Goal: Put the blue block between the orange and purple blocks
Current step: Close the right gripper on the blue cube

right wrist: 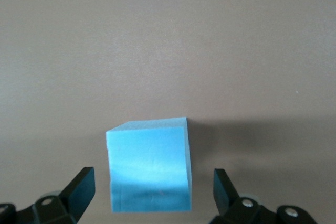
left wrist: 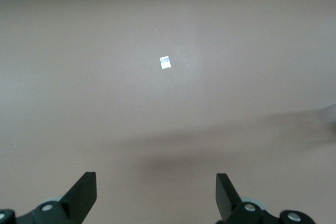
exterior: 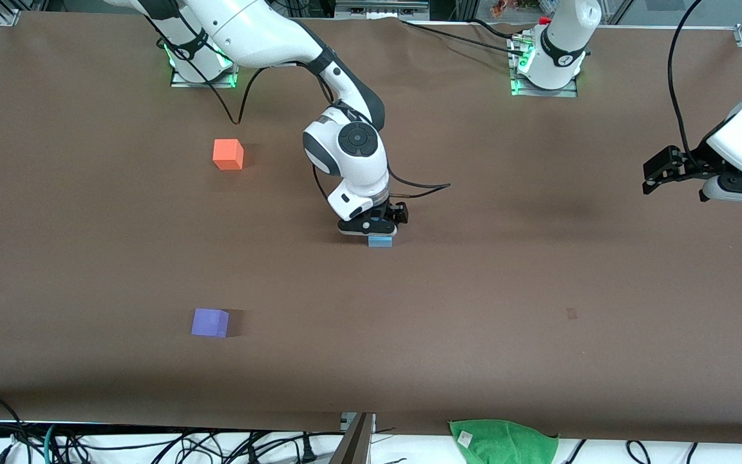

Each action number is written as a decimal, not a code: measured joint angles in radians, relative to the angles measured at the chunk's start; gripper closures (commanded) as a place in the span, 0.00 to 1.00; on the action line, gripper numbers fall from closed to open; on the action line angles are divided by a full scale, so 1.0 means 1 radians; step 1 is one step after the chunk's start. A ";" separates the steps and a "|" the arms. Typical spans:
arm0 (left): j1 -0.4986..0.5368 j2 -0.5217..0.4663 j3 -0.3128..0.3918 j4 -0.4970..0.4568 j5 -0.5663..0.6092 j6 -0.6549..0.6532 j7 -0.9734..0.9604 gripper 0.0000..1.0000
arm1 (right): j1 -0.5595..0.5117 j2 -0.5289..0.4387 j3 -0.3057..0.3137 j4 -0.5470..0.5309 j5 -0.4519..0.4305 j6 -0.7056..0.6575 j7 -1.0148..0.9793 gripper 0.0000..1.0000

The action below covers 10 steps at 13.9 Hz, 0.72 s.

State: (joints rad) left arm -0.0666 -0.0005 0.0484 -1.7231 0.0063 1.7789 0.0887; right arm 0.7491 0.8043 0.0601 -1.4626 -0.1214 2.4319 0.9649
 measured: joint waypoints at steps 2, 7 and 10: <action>0.095 -0.006 -0.096 -0.003 0.001 -0.005 -0.006 0.00 | 0.005 0.012 -0.007 0.000 -0.008 0.029 0.003 0.00; 0.122 -0.006 -0.128 0.012 0.001 -0.019 -0.010 0.00 | 0.014 0.031 -0.010 0.000 -0.015 0.046 0.005 0.42; 0.122 -0.005 -0.132 0.014 0.001 -0.029 -0.012 0.00 | 0.014 0.034 -0.017 0.001 -0.018 0.054 0.005 0.70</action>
State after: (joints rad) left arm 0.0551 -0.0056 -0.0839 -1.7089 0.0070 1.7503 0.0769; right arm 0.7632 0.8385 0.0434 -1.4621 -0.1391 2.4860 0.9701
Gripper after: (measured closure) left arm 0.000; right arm 0.264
